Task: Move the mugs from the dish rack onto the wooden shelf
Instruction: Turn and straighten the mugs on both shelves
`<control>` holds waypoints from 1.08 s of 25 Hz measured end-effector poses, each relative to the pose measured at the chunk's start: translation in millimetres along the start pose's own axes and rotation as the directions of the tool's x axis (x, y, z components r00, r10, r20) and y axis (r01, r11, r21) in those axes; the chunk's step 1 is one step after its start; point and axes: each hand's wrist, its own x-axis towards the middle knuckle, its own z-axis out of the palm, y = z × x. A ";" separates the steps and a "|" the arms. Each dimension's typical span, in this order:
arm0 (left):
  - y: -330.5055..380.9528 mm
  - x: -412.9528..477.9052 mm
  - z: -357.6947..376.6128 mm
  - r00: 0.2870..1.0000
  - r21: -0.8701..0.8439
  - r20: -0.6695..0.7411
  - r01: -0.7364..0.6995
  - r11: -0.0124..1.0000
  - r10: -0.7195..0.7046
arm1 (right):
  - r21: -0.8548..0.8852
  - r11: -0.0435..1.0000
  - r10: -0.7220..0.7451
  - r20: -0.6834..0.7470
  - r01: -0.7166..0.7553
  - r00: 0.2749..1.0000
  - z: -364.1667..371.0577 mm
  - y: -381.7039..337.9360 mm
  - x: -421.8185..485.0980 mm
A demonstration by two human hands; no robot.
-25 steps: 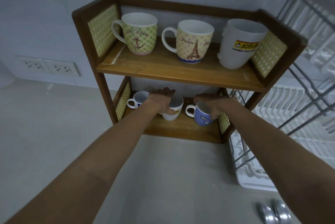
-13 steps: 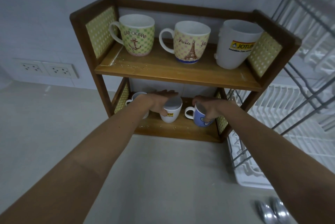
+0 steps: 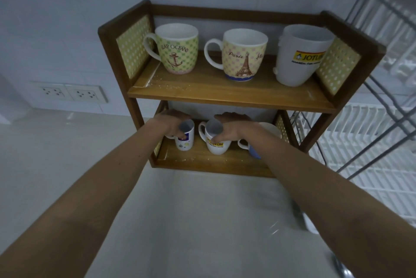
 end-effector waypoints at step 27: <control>151.2 -137.4 84.2 0.841 -0.396 -0.537 -0.318 0.861 0.064 | 0.436 0.891 0.134 -0.511 0.122 0.849 128.2 32.6 -213.9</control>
